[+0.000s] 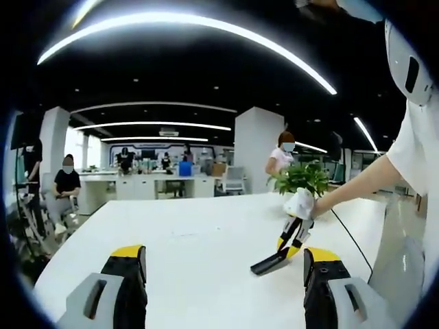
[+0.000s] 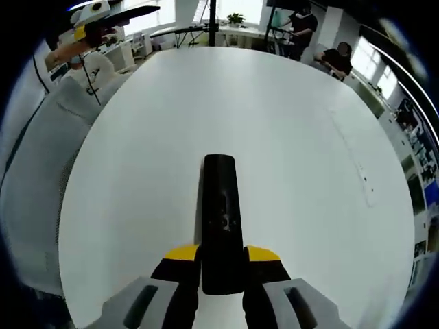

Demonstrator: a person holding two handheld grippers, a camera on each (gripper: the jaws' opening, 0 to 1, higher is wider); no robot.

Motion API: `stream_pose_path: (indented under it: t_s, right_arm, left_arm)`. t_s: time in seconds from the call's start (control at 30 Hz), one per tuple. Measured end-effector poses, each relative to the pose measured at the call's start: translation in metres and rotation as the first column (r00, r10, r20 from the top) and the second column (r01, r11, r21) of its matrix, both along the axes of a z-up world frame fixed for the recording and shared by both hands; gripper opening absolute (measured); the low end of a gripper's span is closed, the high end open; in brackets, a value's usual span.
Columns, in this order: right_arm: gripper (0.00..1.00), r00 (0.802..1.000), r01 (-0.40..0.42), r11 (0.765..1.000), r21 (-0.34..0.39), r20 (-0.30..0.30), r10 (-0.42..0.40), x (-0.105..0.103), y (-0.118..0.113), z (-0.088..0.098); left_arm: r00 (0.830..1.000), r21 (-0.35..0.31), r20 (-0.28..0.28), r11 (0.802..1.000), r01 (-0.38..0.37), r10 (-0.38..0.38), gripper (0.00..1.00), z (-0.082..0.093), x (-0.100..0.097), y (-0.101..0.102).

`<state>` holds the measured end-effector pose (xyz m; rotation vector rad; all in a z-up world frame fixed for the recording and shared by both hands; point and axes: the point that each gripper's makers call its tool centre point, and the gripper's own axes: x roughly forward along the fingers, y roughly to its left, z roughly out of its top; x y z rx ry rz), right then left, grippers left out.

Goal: Press the specified remote control buttons in sequence, fully releasing each button before pressing the next.

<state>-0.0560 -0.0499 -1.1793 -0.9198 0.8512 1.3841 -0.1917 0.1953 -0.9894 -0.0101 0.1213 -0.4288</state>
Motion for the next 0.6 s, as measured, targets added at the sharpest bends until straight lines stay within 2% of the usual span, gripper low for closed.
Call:
stream_pose_path:
  t_s: [0.37,0.6]
  right_arm:
    - [0.21,1.0,0.019,1.0,-0.021,0.0,-0.019,0.018,-0.006,-0.009]
    - [0.21,1.0,0.003,0.999,-0.045,0.004,-0.003,0.017,-0.007,-0.015]
  left_arm:
    - [1.0,-0.005,-0.01,1.0,-0.01,0.01,0.99,-0.002,0.0,0.001]
    - [1.0,-0.001,-0.01,1.0,-0.014,0.014,0.99,-0.002,0.001,0.001]
